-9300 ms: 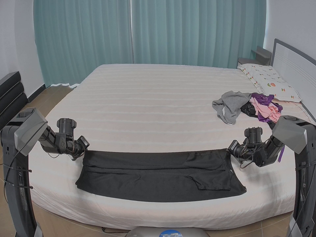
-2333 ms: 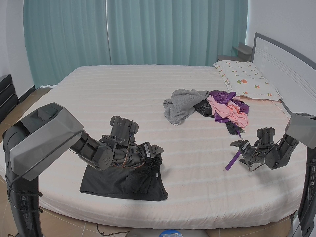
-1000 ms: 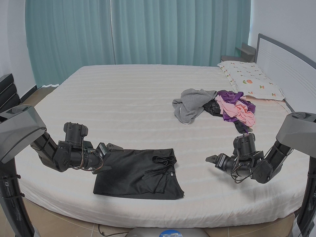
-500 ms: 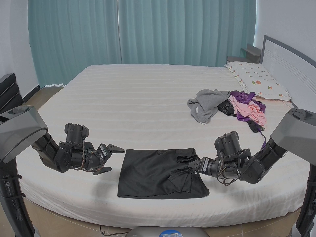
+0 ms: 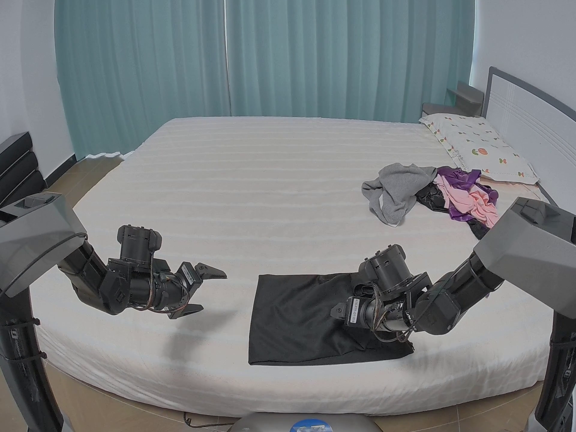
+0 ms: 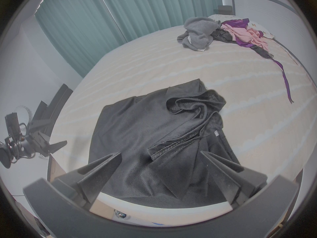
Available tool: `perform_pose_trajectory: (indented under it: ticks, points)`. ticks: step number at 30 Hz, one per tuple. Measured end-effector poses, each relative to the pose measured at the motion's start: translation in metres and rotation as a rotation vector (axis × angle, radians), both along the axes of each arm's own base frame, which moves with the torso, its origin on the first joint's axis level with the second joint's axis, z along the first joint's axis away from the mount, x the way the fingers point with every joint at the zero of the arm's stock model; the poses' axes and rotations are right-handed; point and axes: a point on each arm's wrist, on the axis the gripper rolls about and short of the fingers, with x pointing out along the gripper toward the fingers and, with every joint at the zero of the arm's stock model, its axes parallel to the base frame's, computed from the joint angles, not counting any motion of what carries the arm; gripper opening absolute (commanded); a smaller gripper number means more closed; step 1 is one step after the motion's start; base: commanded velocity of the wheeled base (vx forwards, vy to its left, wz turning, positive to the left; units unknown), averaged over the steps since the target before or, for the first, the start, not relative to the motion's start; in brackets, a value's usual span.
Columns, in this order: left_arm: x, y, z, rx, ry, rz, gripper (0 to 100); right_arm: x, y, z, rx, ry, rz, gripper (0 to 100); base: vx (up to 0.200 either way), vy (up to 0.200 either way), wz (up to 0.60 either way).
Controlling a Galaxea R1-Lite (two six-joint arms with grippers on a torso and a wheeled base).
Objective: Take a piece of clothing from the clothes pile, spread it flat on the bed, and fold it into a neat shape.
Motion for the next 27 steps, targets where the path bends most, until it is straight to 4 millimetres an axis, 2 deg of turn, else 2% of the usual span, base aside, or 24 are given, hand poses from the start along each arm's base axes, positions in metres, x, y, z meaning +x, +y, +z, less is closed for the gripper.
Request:
perform_pose_trajectory:
  ticks: [8, 15, 19, 27]
  points:
    - [0.0, -0.001, -0.001, 0.002, 0.002, 0.0, 100, 0.0, 0.002, -0.012, -0.056, 0.055, 0.013, 100, 0.0, 0.0, 0.0]
    - [0.0, -0.001, -0.001, 0.003, 0.002, 0.0, 100, 0.004, -0.007, -0.02, -0.126, 0.056, -0.02, 100, 0.0, 0.0, 0.0]
    - [0.0, -0.001, -0.001, 0.003, 0.002, 0.0, 100, 0.005, -0.019, -0.021, -0.137, 0.069, -0.046, 100, 0.0, 0.0, 0.0]
    - [0.0, -0.001, -0.001, 0.003, 0.002, -0.001, 100, -0.003, -0.057, -0.022, -0.154, 0.122, -0.111, 100, 0.0, 0.0, 0.0]
